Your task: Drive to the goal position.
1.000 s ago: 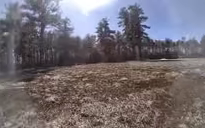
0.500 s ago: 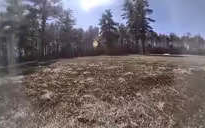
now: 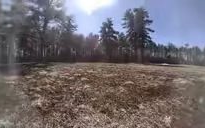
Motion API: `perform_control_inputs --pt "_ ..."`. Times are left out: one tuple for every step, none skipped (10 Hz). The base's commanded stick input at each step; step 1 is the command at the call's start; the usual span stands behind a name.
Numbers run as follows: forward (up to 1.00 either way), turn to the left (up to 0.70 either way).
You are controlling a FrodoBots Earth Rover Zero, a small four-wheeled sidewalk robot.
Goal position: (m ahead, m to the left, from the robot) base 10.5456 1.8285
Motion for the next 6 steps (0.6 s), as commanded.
perform_control_inputs --pt "0.50 0.00" --pt "0.50 0.00" --pt "0.50 0.00" --pt "0.50 0.00" --pt "0.50 0.00" --pt "0.50 0.00"
